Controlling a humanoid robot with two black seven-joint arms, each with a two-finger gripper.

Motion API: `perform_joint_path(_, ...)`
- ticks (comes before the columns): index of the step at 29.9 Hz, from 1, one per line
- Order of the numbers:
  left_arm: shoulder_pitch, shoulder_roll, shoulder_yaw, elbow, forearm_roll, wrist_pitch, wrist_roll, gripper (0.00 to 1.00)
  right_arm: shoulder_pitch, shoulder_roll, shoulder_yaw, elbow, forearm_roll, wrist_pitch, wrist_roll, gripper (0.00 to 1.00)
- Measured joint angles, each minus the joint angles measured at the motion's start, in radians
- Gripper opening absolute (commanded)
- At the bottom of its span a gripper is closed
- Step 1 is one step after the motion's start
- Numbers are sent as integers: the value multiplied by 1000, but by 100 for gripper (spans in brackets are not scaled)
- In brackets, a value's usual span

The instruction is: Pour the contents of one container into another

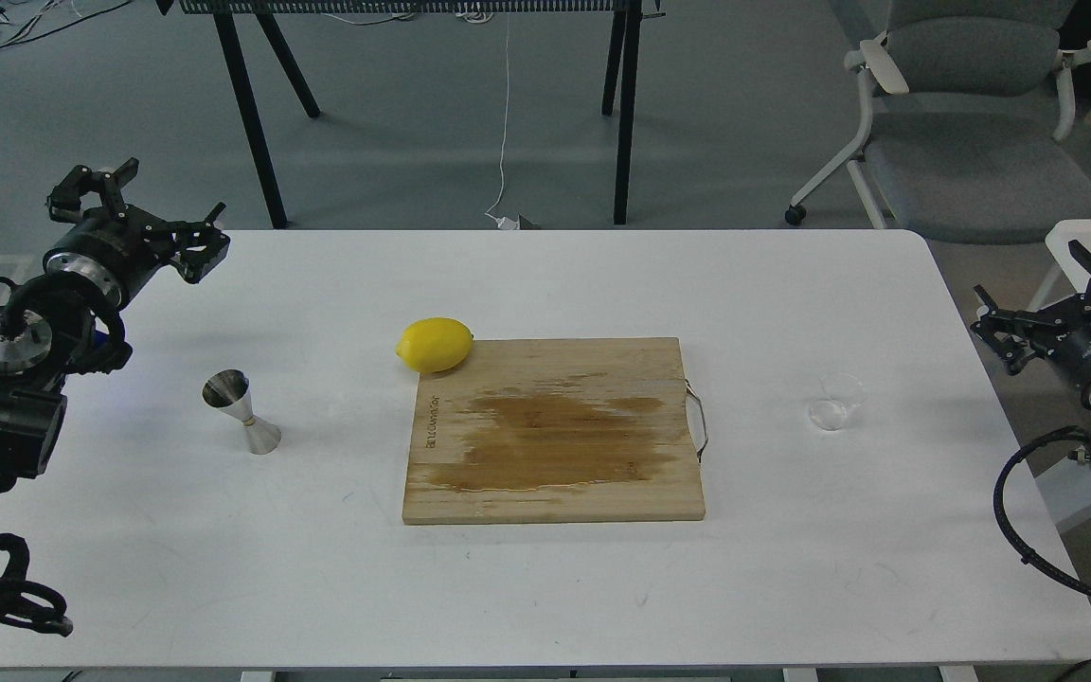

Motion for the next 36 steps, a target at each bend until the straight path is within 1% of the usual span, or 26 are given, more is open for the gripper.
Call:
perform_joint_path(8,-14,6,-7,1,-7,0,-3,100,2,-2,-4,-3,0,0,0,99)
perform_joint_path(14,-40,38,-31,33,-29,0,-55,100,-4,-2,-5,-5,0,0,0,99)
perform_joint_path(16,-48,62,-35,37,-30,0,-105,100,-5,-2,-5,-5,0,0,0,99)
perform_joint_path(19,-70,150,-22,46,-14,0,-255,100,-6,-4,-4,-5,0,0,0,99)
perform_joint_path(21,-79,219,17,48,37,0,-337,100,-6,-10,-1,-5,0,0,0,99)
perform_joint_path(24,-114,299,101,48,153,0,-410,100,-1,-15,2,-4,0,0,0,99)
perform_joint_path(27,-168,355,167,66,259,0,-472,100,1,-16,4,-3,0,0,0,99)
perform_joint_path(31,-217,424,233,83,365,0,-532,100,4,-19,8,-2,0,0,0,100)
perform_joint_path(33,-264,449,297,85,449,0,-570,100,6,-19,9,-2,0,0,0,99)
perform_joint_path(34,-294,454,332,85,497,0,-593,100,8,-19,9,-1,0,0,0,99)
perform_joint_path(36,-370,458,422,84,636,0,-665,100,10,-21,9,-1,0,0,0,99)
